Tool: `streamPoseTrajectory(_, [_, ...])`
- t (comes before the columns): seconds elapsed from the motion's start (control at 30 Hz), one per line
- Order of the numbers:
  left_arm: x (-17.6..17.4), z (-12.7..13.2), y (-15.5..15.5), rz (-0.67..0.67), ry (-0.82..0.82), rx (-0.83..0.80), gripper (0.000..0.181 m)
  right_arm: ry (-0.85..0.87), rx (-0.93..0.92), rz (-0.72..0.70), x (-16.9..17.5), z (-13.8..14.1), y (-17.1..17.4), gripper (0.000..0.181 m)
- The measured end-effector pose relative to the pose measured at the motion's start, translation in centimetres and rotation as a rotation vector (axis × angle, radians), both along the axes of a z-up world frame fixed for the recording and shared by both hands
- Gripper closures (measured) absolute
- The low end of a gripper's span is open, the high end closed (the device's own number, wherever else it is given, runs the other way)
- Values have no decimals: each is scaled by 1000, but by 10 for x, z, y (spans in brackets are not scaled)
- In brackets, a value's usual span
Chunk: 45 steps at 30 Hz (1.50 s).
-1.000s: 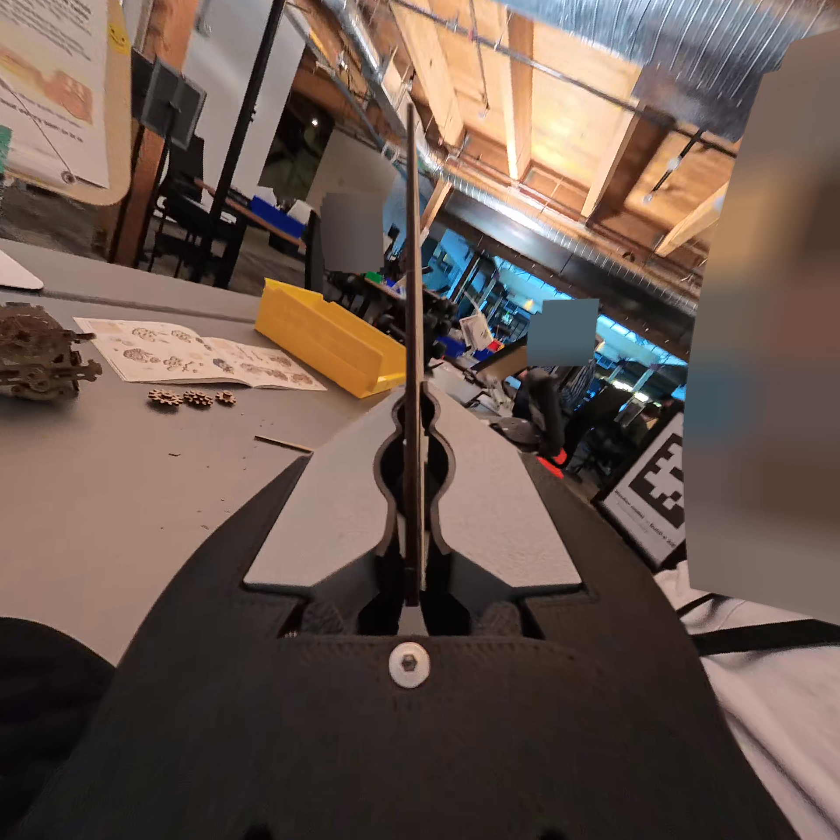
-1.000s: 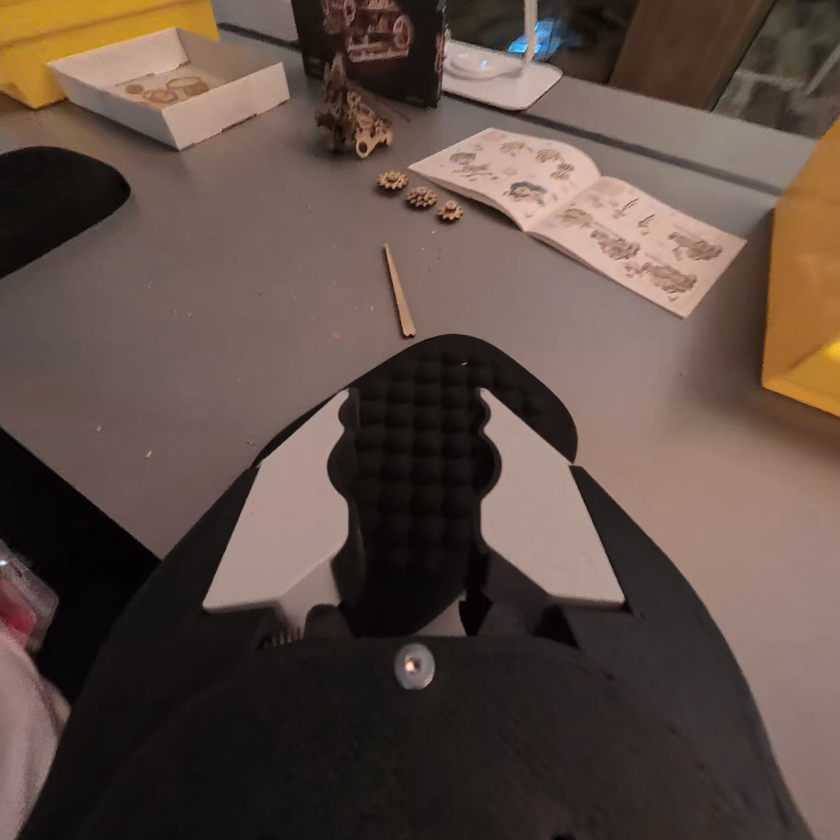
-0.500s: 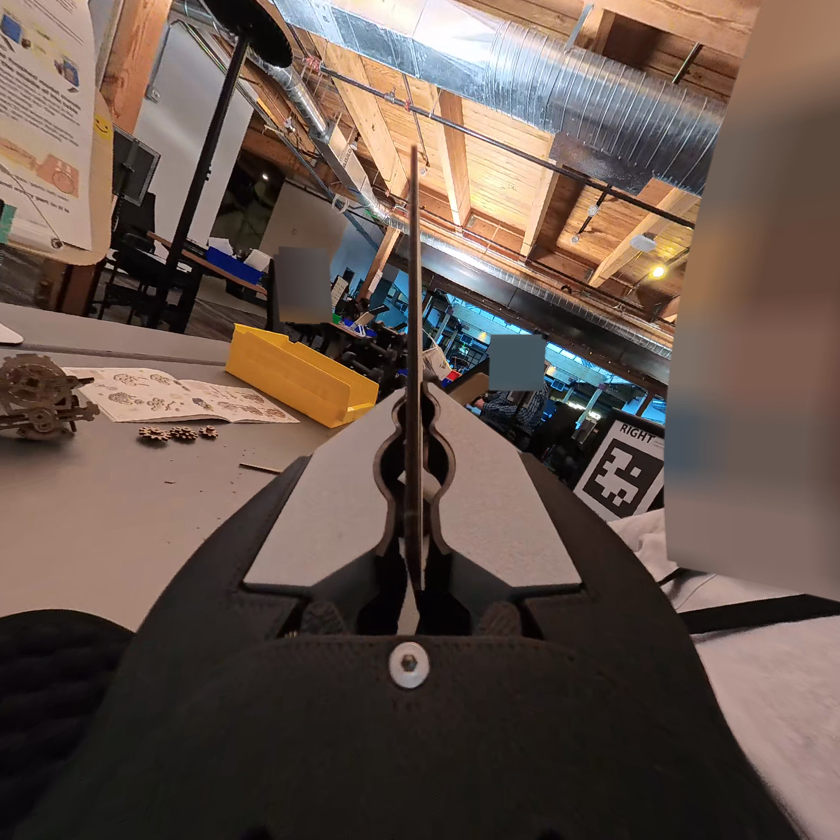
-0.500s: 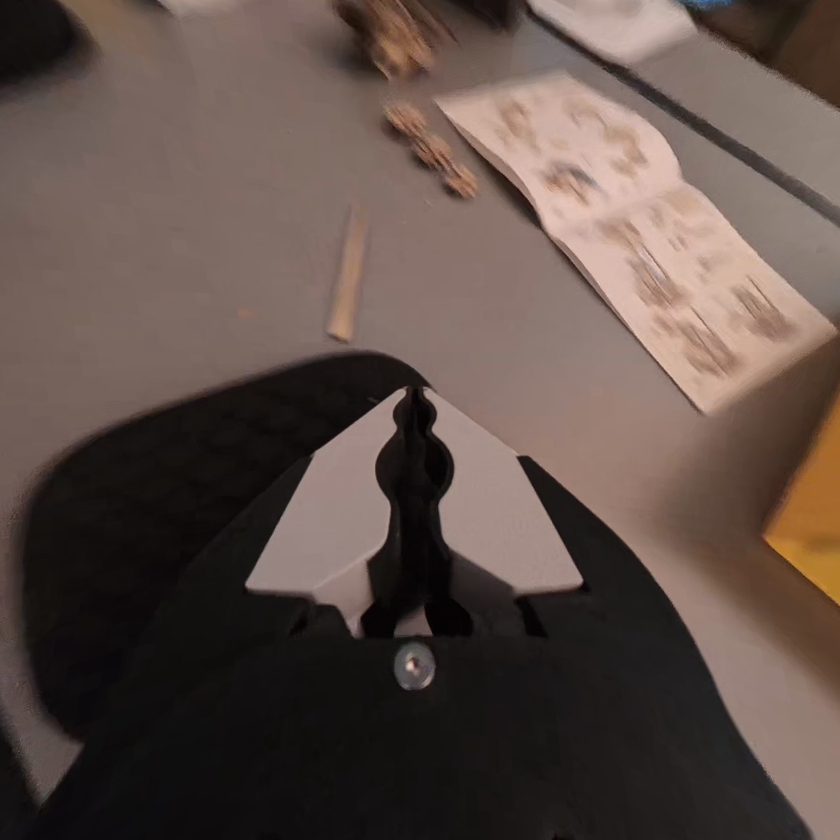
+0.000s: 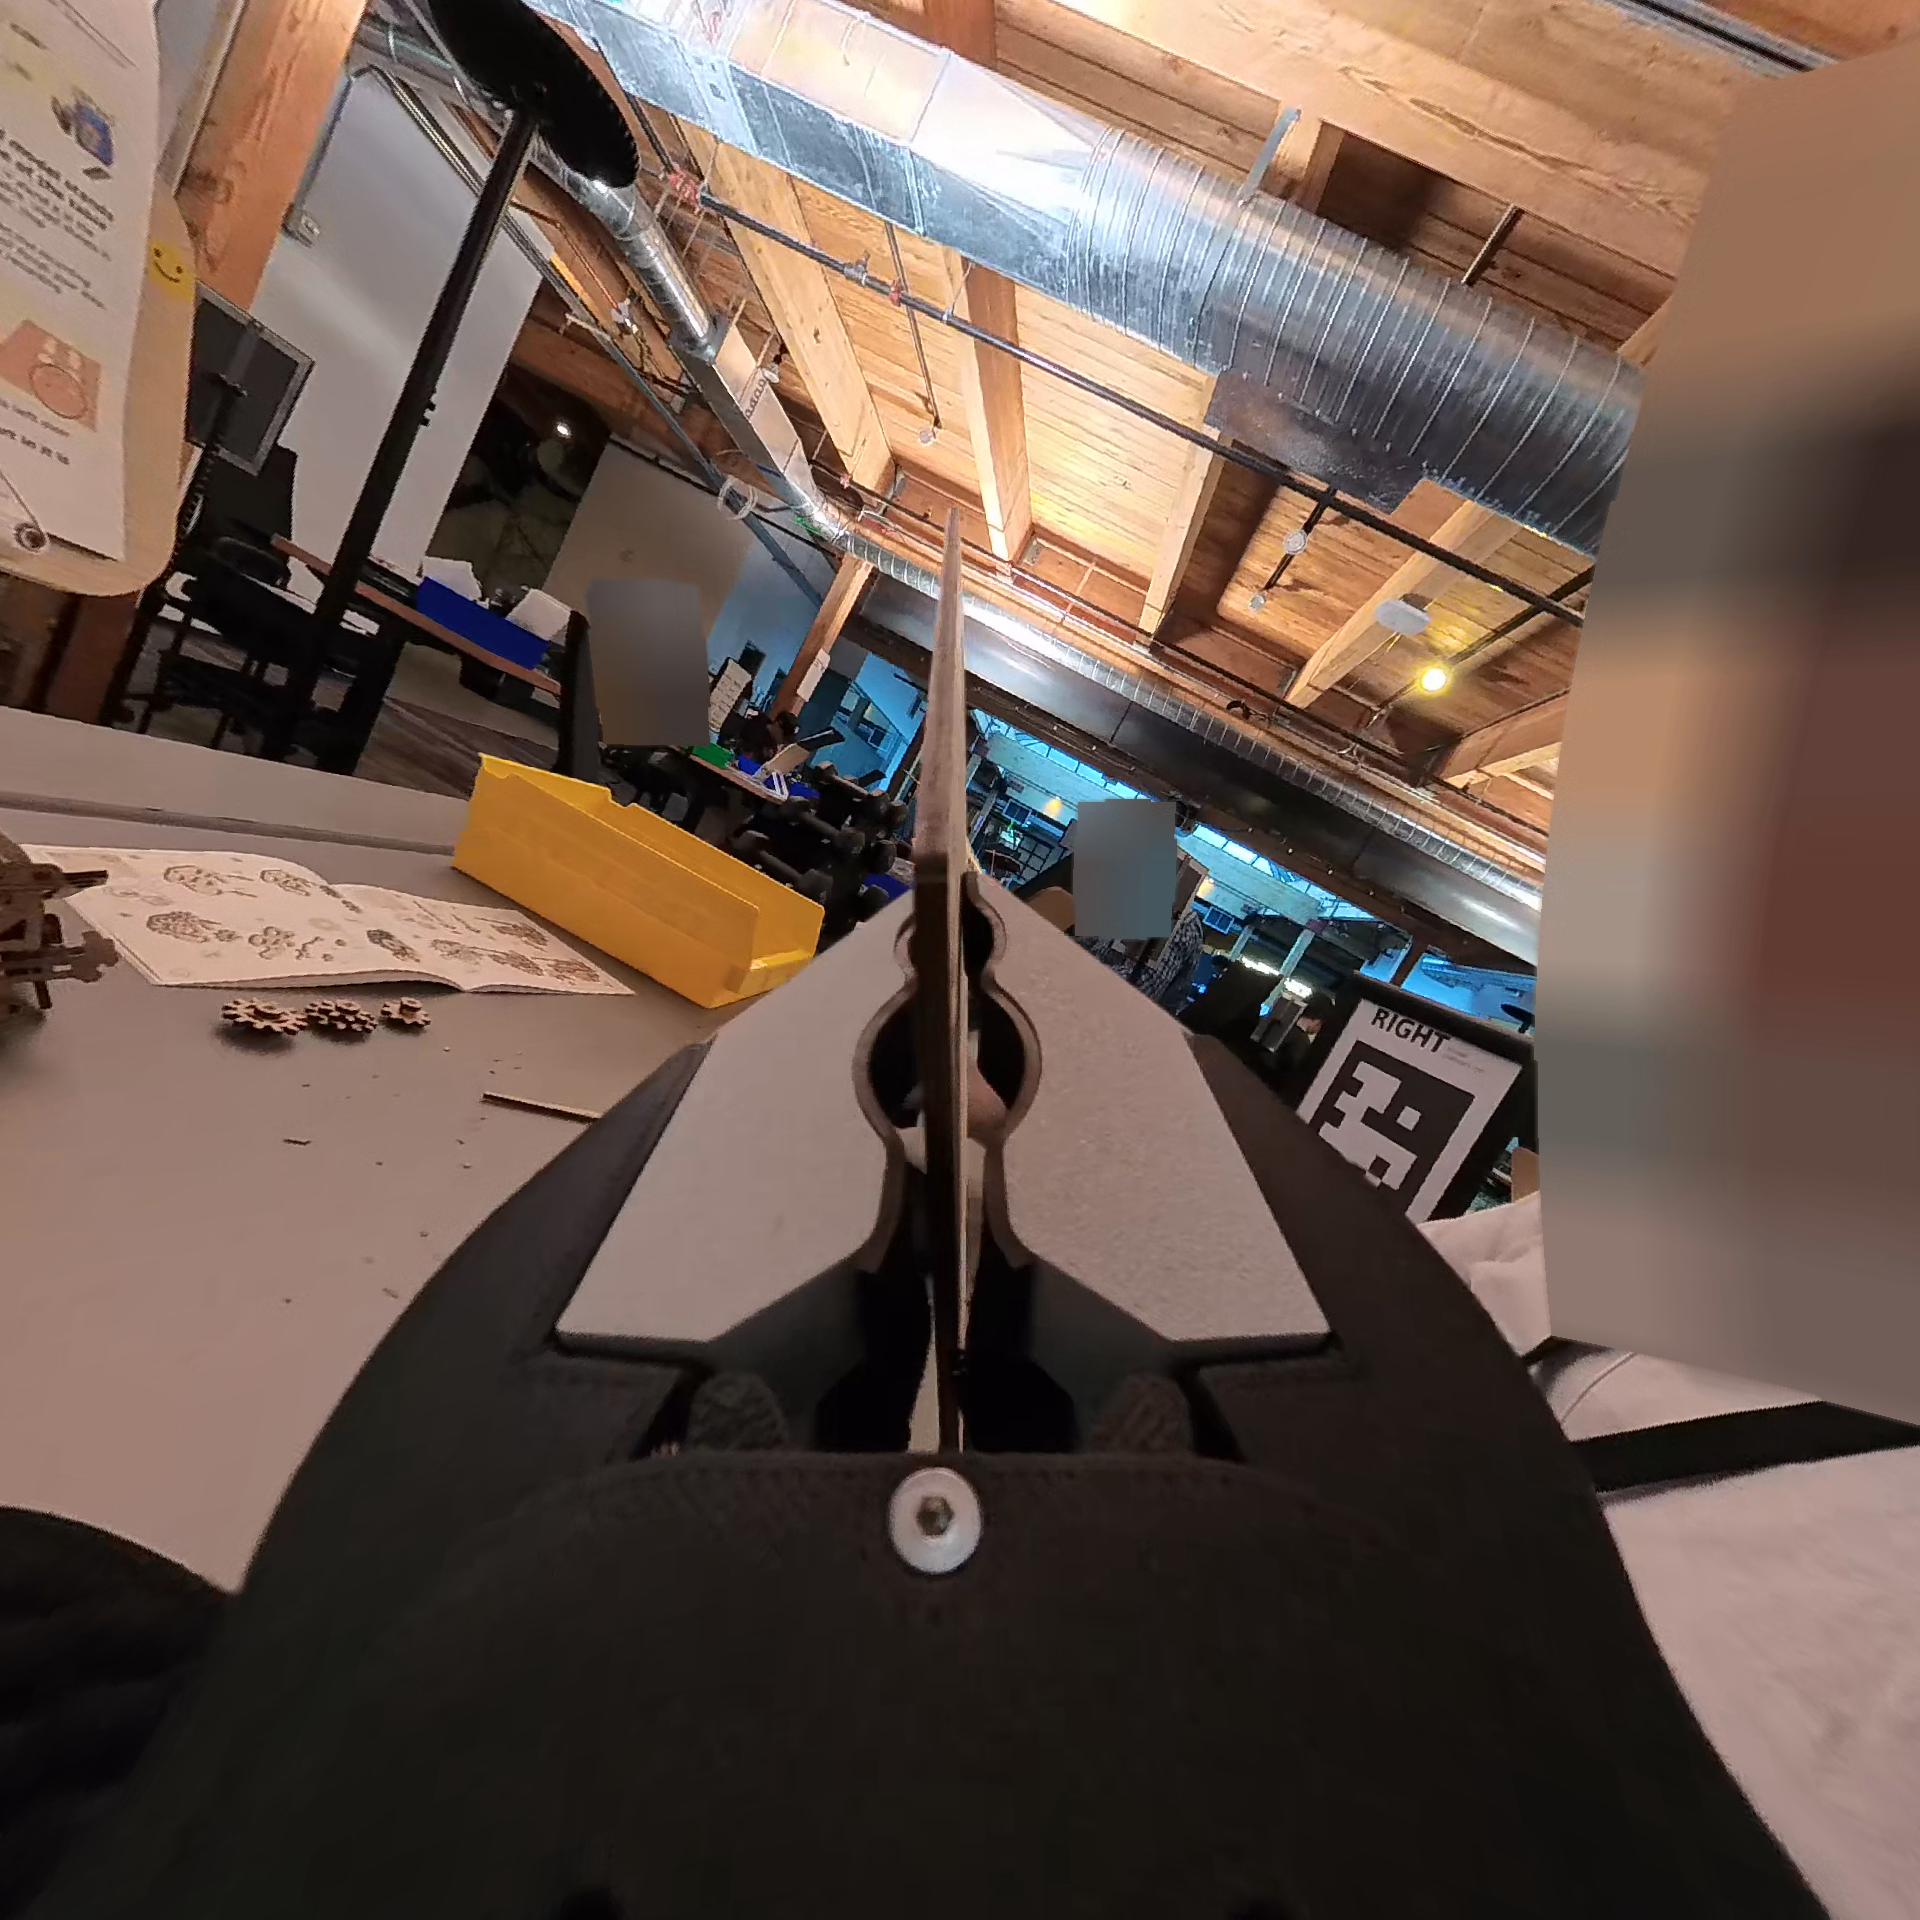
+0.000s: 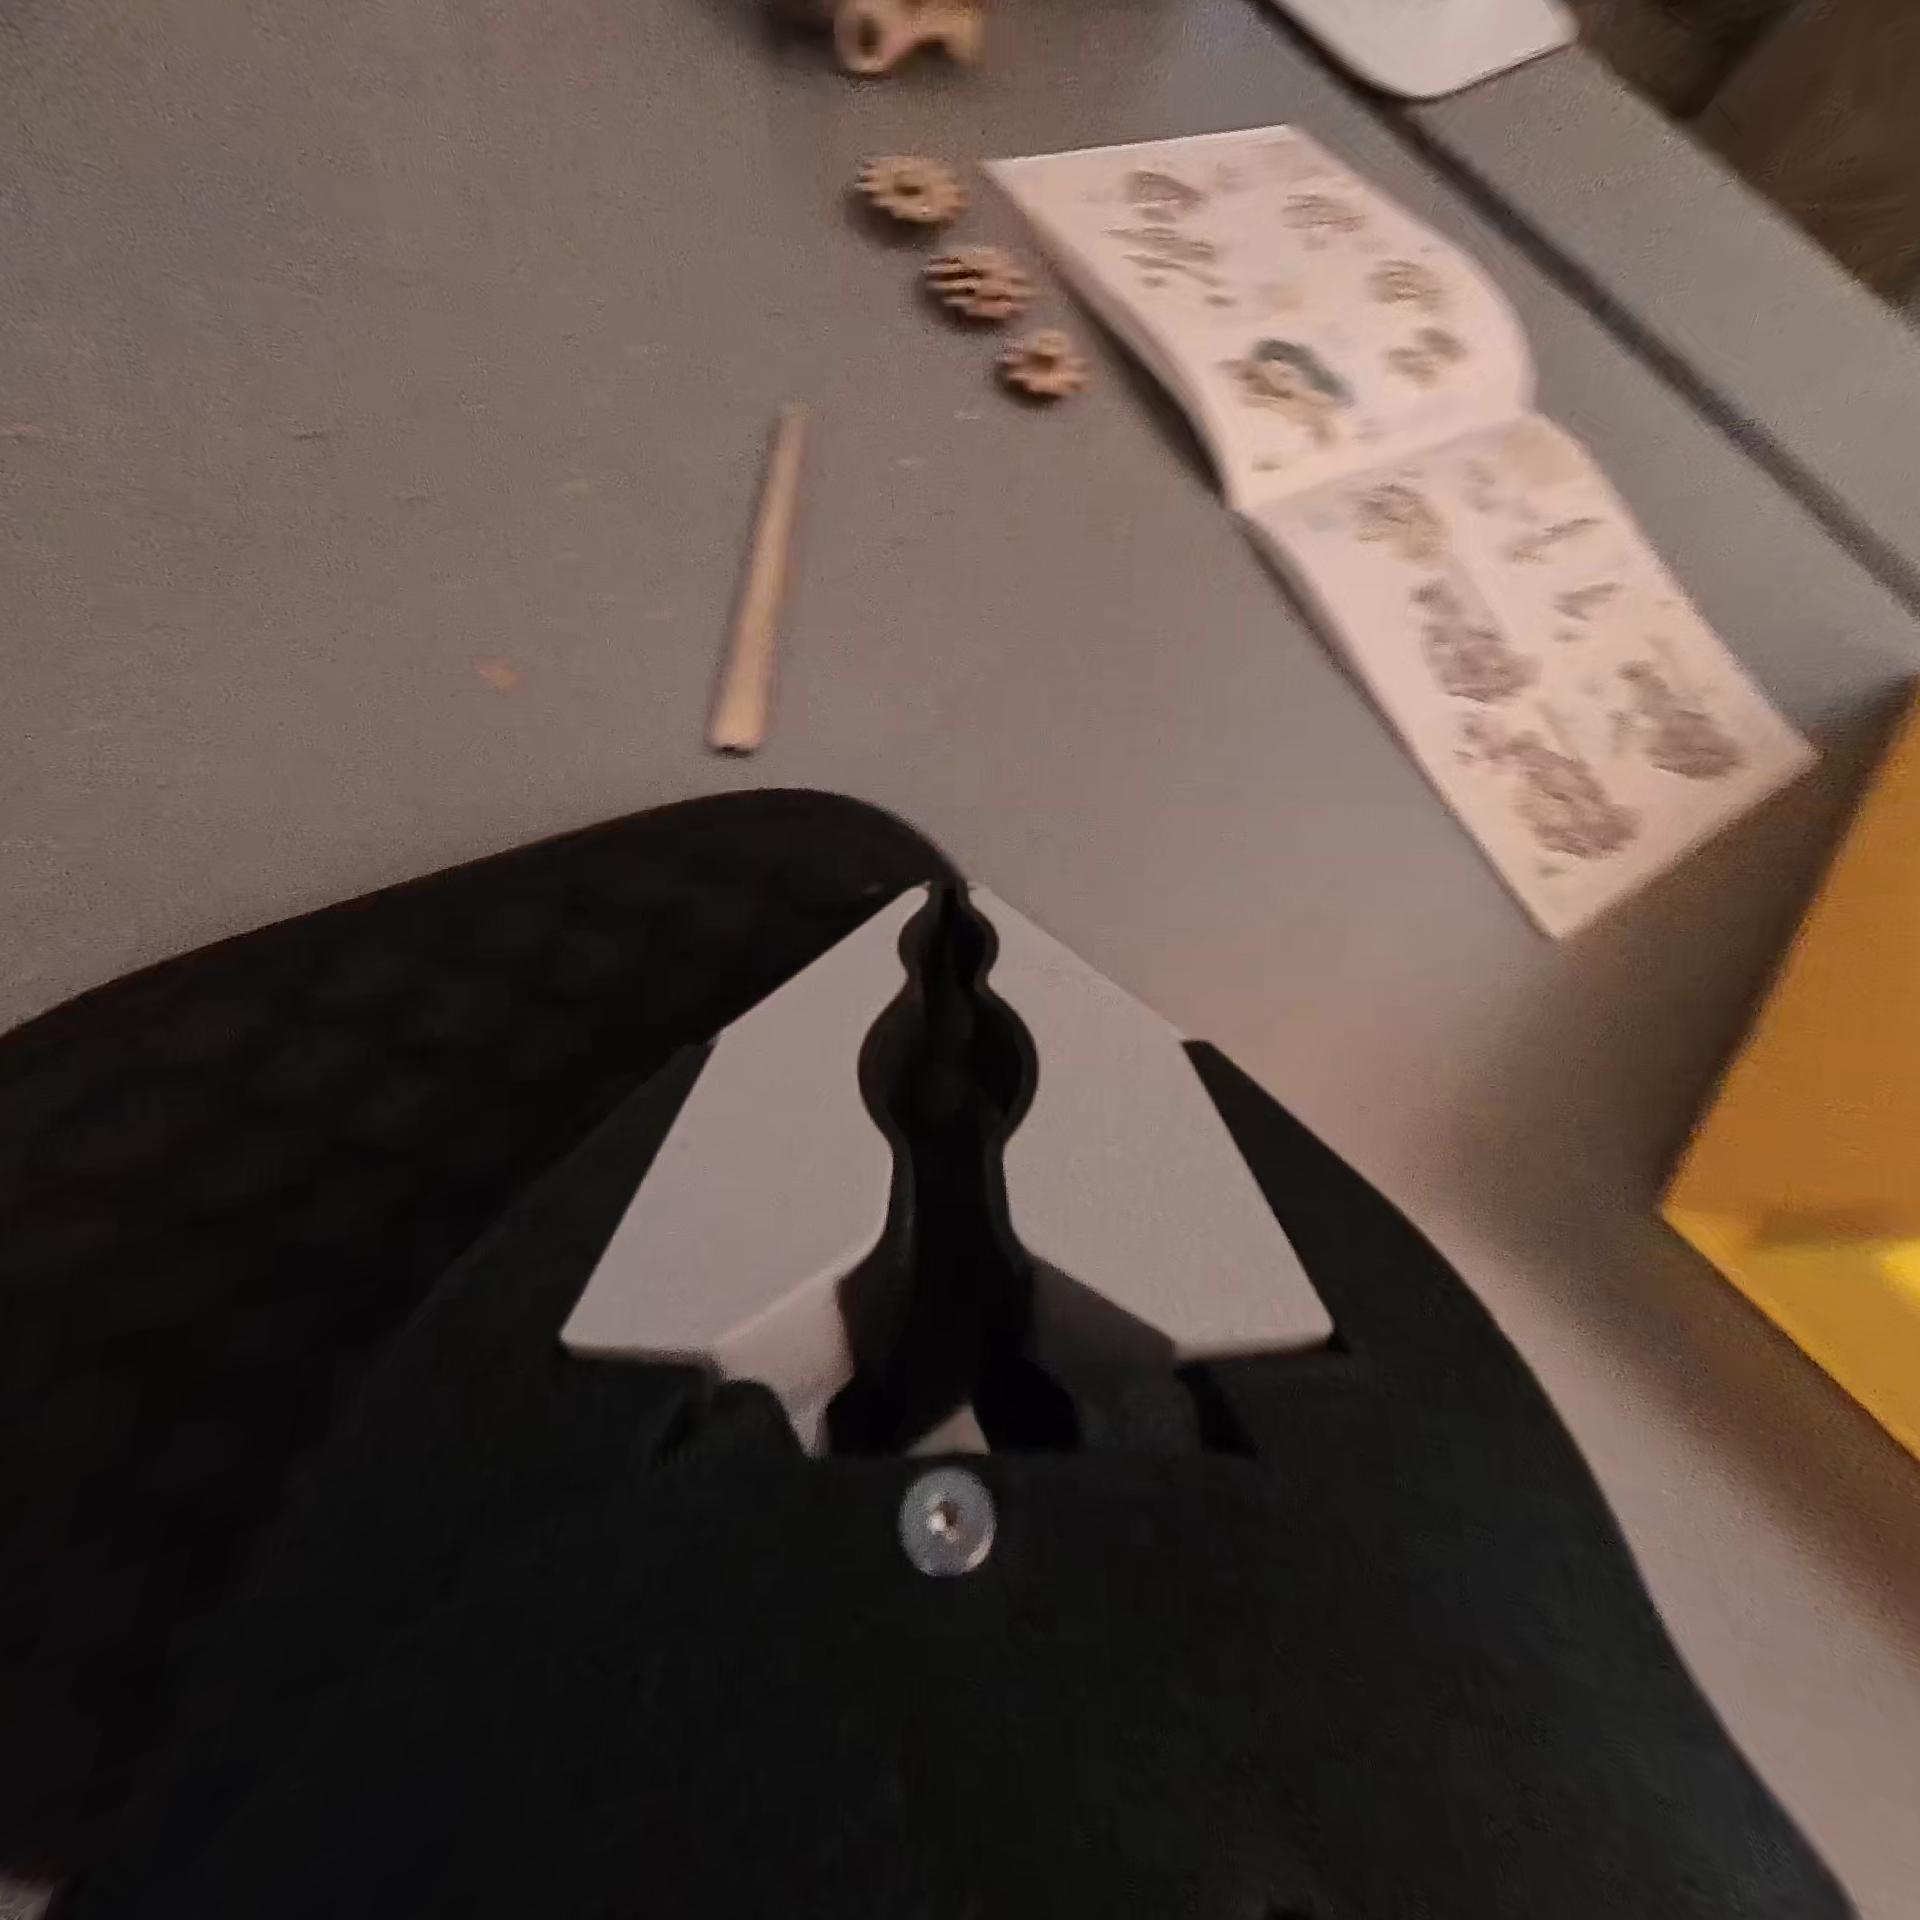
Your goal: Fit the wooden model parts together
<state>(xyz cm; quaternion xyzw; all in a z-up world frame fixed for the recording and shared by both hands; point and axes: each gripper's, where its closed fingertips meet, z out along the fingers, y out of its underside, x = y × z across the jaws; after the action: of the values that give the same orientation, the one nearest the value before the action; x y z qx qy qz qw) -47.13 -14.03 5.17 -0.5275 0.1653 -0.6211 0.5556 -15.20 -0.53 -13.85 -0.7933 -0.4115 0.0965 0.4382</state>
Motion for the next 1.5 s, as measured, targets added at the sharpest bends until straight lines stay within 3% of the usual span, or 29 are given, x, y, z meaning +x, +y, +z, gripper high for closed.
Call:
streamPoseTrajectory(0.03, [1,1,1,0,-5,-3,181,-36,59,-87,14,5,12,181])
streamPoseTrajectory(0.07, [2,2,2,5,-13,-6,181,-52,89,-82,16,9,13,181])
streamPoseTrajectory(0.17, [5,5,-1,14,-14,5,181,29,42,123,-10,11,-16,181])
streamPoseTrajectory(0.27, [10,5,-3,25,-2,2,181,-22,-16,147,-14,-7,-14,181])
streamPoseTrajectory(0.37, [16,5,-3,31,-3,-5,181,-20,105,-54,8,10,26,181])
streamPoseTrajectory(0.4, [18,5,-3,33,-5,-7,180,-39,115,-40,11,11,28,181])
streamPoseTrajectory(0.47, [20,6,-5,37,-2,-7,180,7,20,144,-10,6,3,181])
streamPoseTrajectory(0.53, [20,5,-5,45,8,-12,181,5,-50,238,-19,-4,-15,181])
streamPoseTrajectory(0.57, [20,3,-5,47,14,-16,181,2,-44,228,-19,-6,-11,181])
streamPoseTrajectory(0.67, [20,0,1,57,16,-40,181,-88,53,-4,9,0,29,181])
streamPoseTrajectory(0.77, [17,-9,12,95,10,-103,181,-83,82,22,7,11,21,181])
streamPoseTrajectory(0.87, [18,-25,22,98,5,-182,181,-48,-8,127,-12,6,-5,181])
streamPoseTrajectory(0.93, [20,-31,27,64,-19,-220,181,-160,-9,83,-8,-9,1,180])
streamPoseTrajectory(1.0, [22,-30,31,28,-42,-229,180,-212,111,-50,5,-1,26,181])
streamPoseTrajectory(1.23, [19,-29,43,7,-22,-234,181,-120,-4,30,-9,-4,2,181])
streamPoseTrajectory(1.4, [20,-26,53,-19,-41,-237,180,-221,110,-139,18,2,36,181])
streamPoseTrajectory(1.5, [20,-27,59,-11,-36,-238,181,-89,-1,69,-9,5,6,181])
